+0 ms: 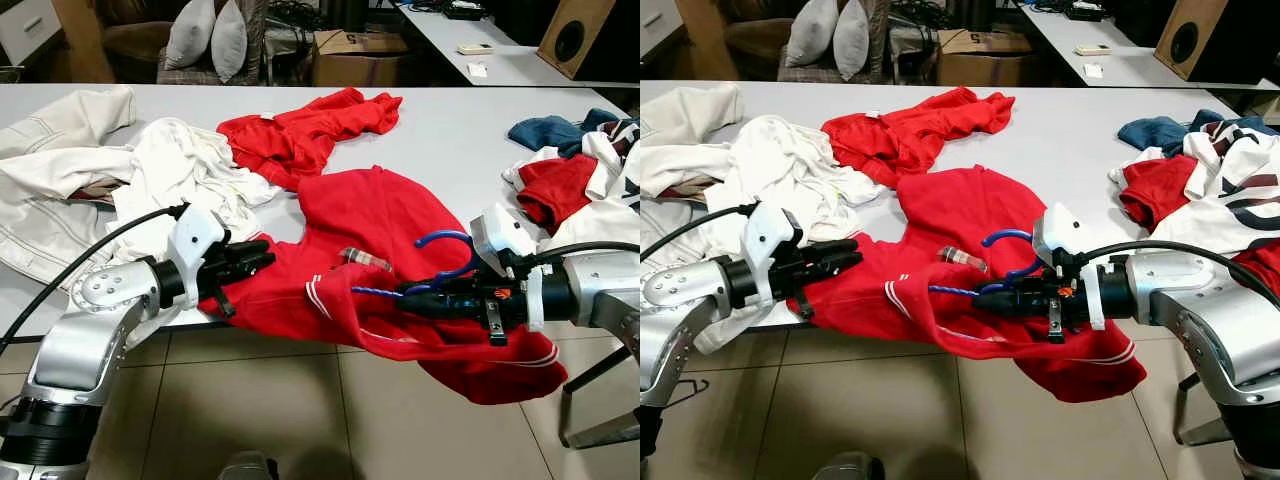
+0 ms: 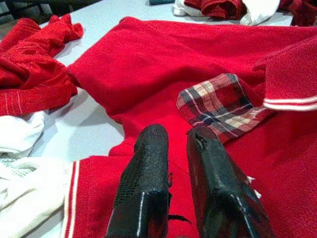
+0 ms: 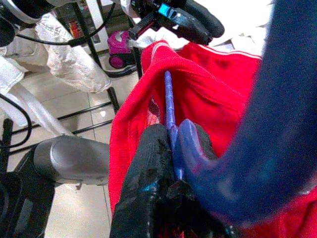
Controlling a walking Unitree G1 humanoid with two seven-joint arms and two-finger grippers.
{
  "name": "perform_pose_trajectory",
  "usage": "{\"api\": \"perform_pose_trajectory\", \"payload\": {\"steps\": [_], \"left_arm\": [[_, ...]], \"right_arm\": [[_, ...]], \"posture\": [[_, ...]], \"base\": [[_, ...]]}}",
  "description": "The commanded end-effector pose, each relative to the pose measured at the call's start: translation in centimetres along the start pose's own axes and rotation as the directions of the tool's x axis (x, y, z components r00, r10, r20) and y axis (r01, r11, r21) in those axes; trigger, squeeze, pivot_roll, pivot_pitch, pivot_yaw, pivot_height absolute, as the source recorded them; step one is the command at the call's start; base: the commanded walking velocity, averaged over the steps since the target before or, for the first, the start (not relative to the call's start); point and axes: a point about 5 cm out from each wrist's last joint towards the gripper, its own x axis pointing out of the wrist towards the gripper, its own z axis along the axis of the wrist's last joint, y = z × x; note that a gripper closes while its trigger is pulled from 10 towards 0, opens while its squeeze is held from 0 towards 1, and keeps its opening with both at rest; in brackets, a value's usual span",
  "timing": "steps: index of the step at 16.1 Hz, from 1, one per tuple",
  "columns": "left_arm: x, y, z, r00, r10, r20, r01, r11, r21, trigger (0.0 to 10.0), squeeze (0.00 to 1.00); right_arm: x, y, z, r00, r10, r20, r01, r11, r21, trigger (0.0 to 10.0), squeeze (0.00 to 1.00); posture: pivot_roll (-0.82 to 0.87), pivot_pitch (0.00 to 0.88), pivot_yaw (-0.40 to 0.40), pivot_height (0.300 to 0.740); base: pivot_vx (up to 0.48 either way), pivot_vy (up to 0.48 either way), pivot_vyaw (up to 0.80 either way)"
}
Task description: Hang hanger
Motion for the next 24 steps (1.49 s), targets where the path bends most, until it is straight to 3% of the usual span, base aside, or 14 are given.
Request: {"api": "perform_pose_trajectory", "payload": {"steps": [1,13,20,22,24], "left_arm": [[0.2,-0.4,0.3,1.000,-0.012,0.000,0.012,1.000,0.009,10.0,0.00],[0.6,-1.4,0.0,0.999,-0.037,-0.012,0.037,0.999,-0.006,10.0,0.00],[0.6,-2.2,-1.1,0.998,-0.059,-0.039,0.058,0.998,-0.019,10.0,0.00],[0.4,-2.1,-2.6,0.994,0.016,-0.108,-0.023,0.997,-0.071,10.0,0.00],[0.4,-2.3,-3.9,0.987,0.072,-0.144,-0.094,0.983,-0.157,10.0,0.00]], "right_arm": [[-0.1,0.2,0.1,1.000,-0.011,-0.014,0.011,1.000,-0.029,0.0,0.00],[0.0,0.2,-0.5,0.999,-0.019,-0.040,0.018,0.999,-0.032,0.0,0.00],[0.8,1.9,-2.8,0.997,0.004,-0.072,-0.001,0.999,0.041,0.0,0.00],[1.2,2.1,-4.9,0.993,-0.065,-0.096,0.075,0.992,0.099,0.0,0.00],[1.3,1.4,-6.6,0.974,-0.213,-0.076,0.222,0.962,0.156,0.0,0.00]], "posture": [[0.08,0.000,-0.024,0.740],[0.09,0.000,-0.023,0.740],[0.09,0.000,-0.027,0.740],[0.10,0.000,-0.039,0.740],[0.10,0.000,-0.047,0.740]], "base": [[0.000,0.000,0.00],[-0.312,0.000,0.00],[-0.071,0.000,0.00],[0.000,0.000,0.00],[0.000,0.000,0.00]]}}
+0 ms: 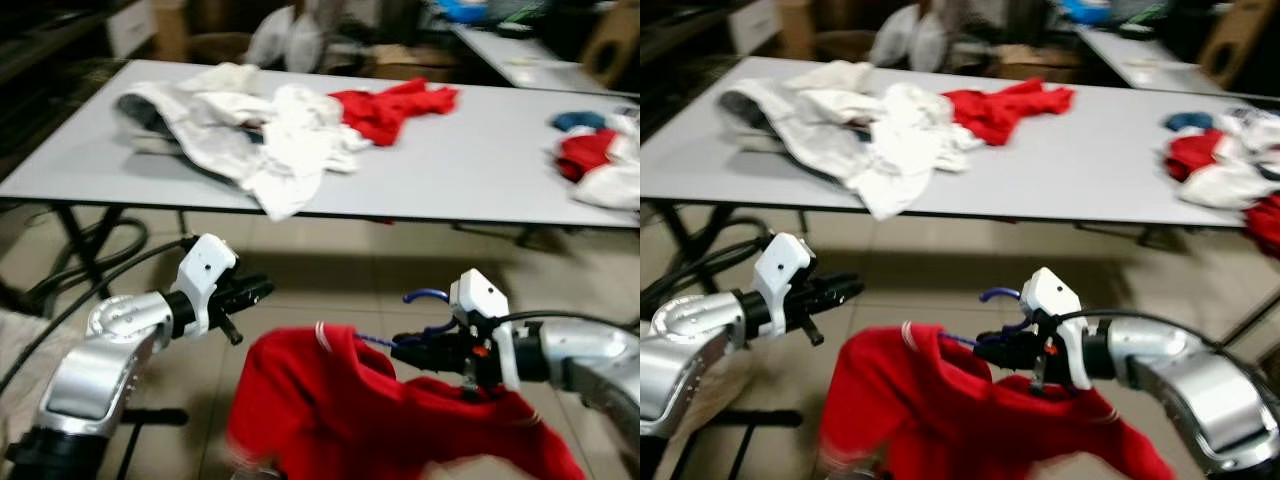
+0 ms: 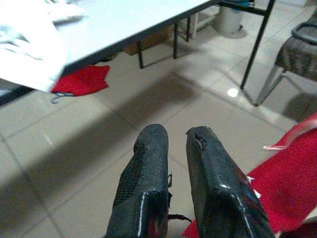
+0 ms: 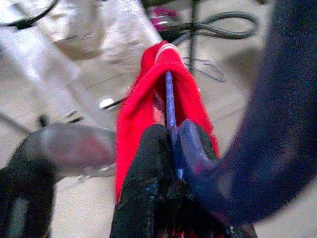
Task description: Hang hanger
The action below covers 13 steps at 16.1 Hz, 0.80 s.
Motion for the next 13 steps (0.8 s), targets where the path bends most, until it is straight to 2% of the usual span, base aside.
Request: {"api": "perform_pose_trajectory", "payload": {"steps": [1,2,3,4,5,6,8,9,10,11,12,13], "left_arm": [[0.0,-0.1,-0.6,1.000,0.013,-0.019,-0.013,1.000,-0.016,10.0,0.00],[0.1,0.3,-1.6,0.995,0.087,-0.053,-0.090,0.995,-0.047,10.0,0.00],[0.4,0.8,-2.0,0.985,0.166,-0.048,-0.169,0.982,-0.085,10.0,0.00],[0.6,0.8,-2.2,0.979,0.200,-0.041,-0.203,0.973,-0.110,10.0,0.00],[0.9,0.5,-2.6,0.978,0.199,-0.061,-0.206,0.970,-0.126,10.0,0.00],[1.2,0.4,-3.0,0.970,0.232,-0.069,-0.239,0.962,-0.131,10.0,0.00],[1.4,0.4,-3.5,0.948,0.297,-0.111,-0.311,0.939,-0.146,10.0,0.00],[1.4,0.6,-3.7,0.939,0.323,-0.121,-0.340,0.925,-0.172,10.0,0.00],[1.5,1.1,-3.4,0.927,0.366,-0.084,-0.375,0.904,-0.204,10.0,0.00],[1.5,1.7,-3.0,0.902,0.430,-0.048,-0.429,0.876,-0.221,10.0,0.00],[1.6,2.1,-2.9,0.868,0.495,-0.037,-0.488,0.838,-0.245,10.0,0.23],[1.6,2.4,-2.6,0.845,0.534,-0.022,-0.521,0.814,-0.257,10.0,0.45]], "right_arm": [[-0.8,-1.1,0.0,0.994,-0.105,0.019,0.105,0.994,-0.010,0.0,0.00],[-0.9,-2.3,-1.5,0.964,-0.261,0.052,0.258,0.965,0.053,0.0,0.00],[-1.0,-2.7,-2.5,0.939,-0.341,0.051,0.335,0.937,0.100,0.0,0.00],[-0.9,-3.0,-3.5,0.918,-0.396,0.030,0.388,0.911,0.139,0.2,0.00],[-0.8,-3.5,-4.5,0.881,-0.472,-0.020,0.469,0.868,0.165,10.0,0.00],[-0.8,-3.9,-5.3,0.831,-0.554,-0.058,0.554,0.813,0.179,10.0,0.00],[-0.5,-4.2,-6.0,0.789,-0.607,-0.094,0.611,0.762,0.212,10.0,0.00],[-0.2,-4.2,-6.2,0.746,-0.662,-0.071,0.660,0.721,0.209,10.0,0.00],[0.1,-4.2,-6.3,0.696,-0.716,-0.049,0.708,0.673,0.213,10.0,0.00],[0.4,-4.0,-6.4,0.665,-0.746,-0.040,0.727,0.633,0.265,10.0,0.00],[0.9,-3.7,-6.3,0.671,-0.741,-0.030,0.719,0.640,0.270,10.0,0.00],[1.0,-3.6,-6.2,0.651,-0.759,-0.026,0.746,0.632,0.211,10.0,0.00]], "posture": [[0.10,0.000,-0.047,0.740],[0.11,0.000,-0.051,0.740],[0.10,0.000,-0.052,0.740],[0.10,0.000,-0.053,0.740],[0.10,0.000,-0.052,0.740],[0.09,0.000,-0.050,0.740],[0.09,0.000,-0.047,0.740],[0.09,0.000,-0.044,0.740],[0.09,0.000,-0.041,0.740],[0.09,0.000,-0.038,0.740],[0.08,0.000,-0.034,0.740],[0.08,0.000,-0.030,0.740]], "base": [[0.000,0.000,0.00],[0.000,0.000,0.00],[0.000,0.000,0.00],[0.000,0.000,0.00],[0.000,0.000,0.00],[0.000,0.000,0.00],[0.000,0.000,0.00],[0.000,0.000,0.00],[0.000,0.000,0.00],[0.000,0.000,0.00],[0.000,0.000,0.00],[0.000,0.000,0.80]]}}
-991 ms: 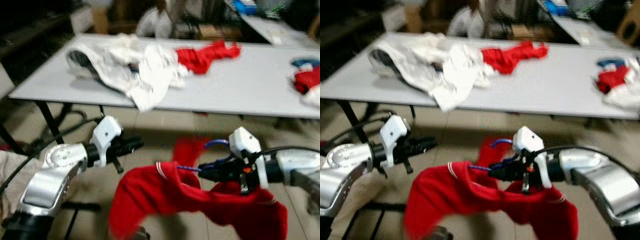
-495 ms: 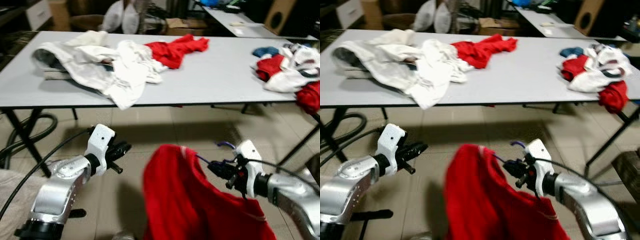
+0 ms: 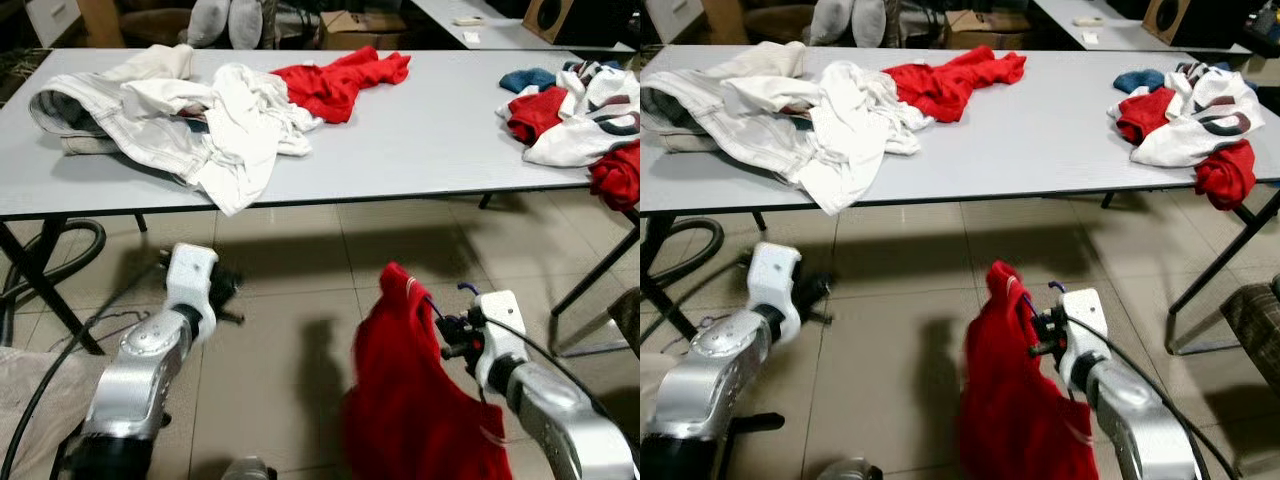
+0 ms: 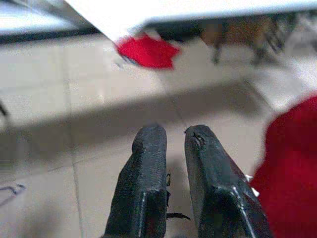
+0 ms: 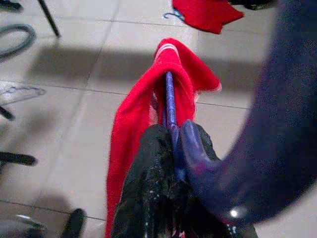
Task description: Hang hanger
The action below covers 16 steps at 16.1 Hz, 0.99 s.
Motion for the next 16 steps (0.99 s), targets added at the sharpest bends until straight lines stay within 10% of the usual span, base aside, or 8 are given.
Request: {"api": "perform_pose_trajectory", "payload": {"steps": [1,4,5,16], "left_arm": [[-0.1,0.6,0.2,0.998,0.049,0.026,-0.049,0.999,-0.003,10.0,0.55],[0.5,0.4,0.6,0.996,0.086,-0.003,-0.086,0.995,0.054,10.0,0.36],[0.6,0.2,1.0,0.997,0.076,0.007,-0.076,0.994,0.079,10.0,0.00],[-0.7,-2.1,0.5,1.000,-0.013,-0.014,0.014,0.998,0.069,10.0,0.00]], "right_arm": [[0.0,0.0,1.3,0.998,-0.022,0.064,0.025,0.998,-0.055,10.0,0.00],[0.3,0.4,2.3,0.989,-0.037,0.141,0.041,0.999,-0.021,10.0,0.00],[0.5,0.7,2.7,0.986,-0.031,0.161,0.033,0.999,-0.009,10.0,0.00],[-0.4,0.9,3.2,0.987,0.008,0.161,-0.007,1.000,-0.010,10.0,0.00]], "posture": [[0.08,0.000,-0.026,0.740],[0.10,0.000,-0.028,0.740],[0.10,0.000,-0.037,0.740],[0.10,0.000,-0.030,0.740]], "base": [[0.000,0.000,0.80],[0.000,0.000,0.80],[0.000,0.000,0.80],[0.000,0.000,0.80]]}}
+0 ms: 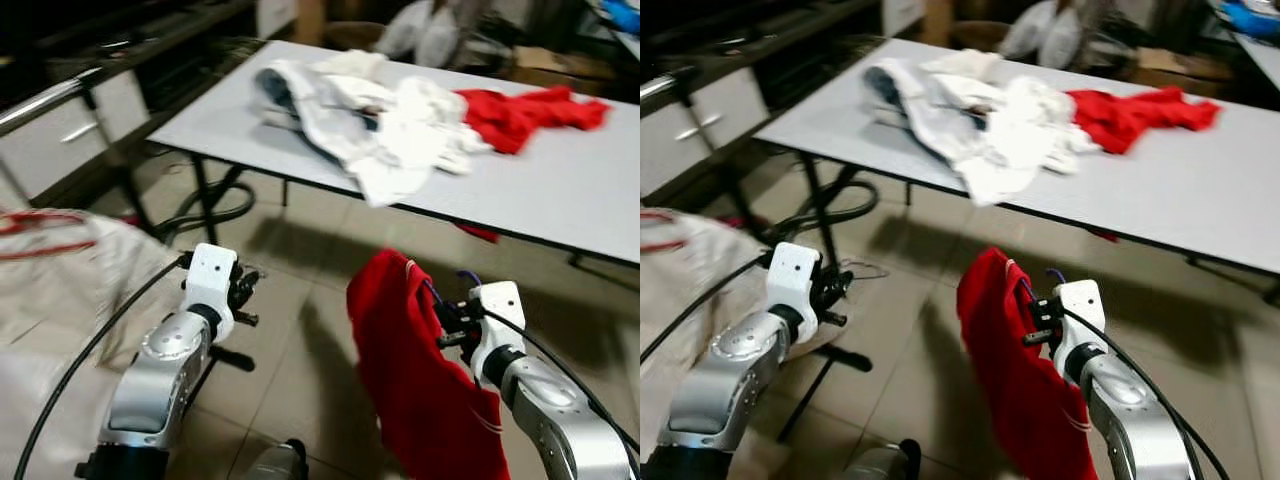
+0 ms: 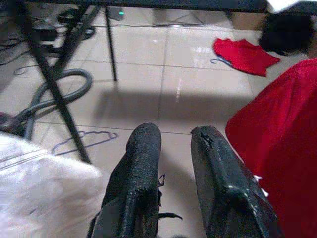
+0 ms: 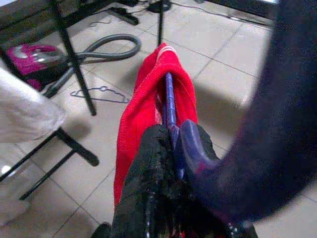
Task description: Hang hanger
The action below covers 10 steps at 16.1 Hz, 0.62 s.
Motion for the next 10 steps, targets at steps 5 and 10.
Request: {"api": "perform_pose_trajectory", "payload": {"steps": [5,10], "left_arm": [[-0.19,0.63,1.46,0.987,0.104,0.125,-0.107,0.994,0.016,10.0,0.37],[0.54,-0.21,1.04,0.999,-0.026,0.021,0.025,0.998,0.059,10.0,0.44]], "right_arm": [[0.03,-0.63,1.20,0.999,-0.011,0.047,0.013,1.000,-0.027,10.0,0.00],[-0.06,-0.56,1.08,0.996,-0.045,0.071,0.044,0.999,0.023,10.0,0.00]], "posture": [[0.12,0.000,-0.041,0.740],[0.07,0.000,0.021,0.740]], "base": [[0.000,0.000,0.78],[0.000,0.000,0.77]]}}
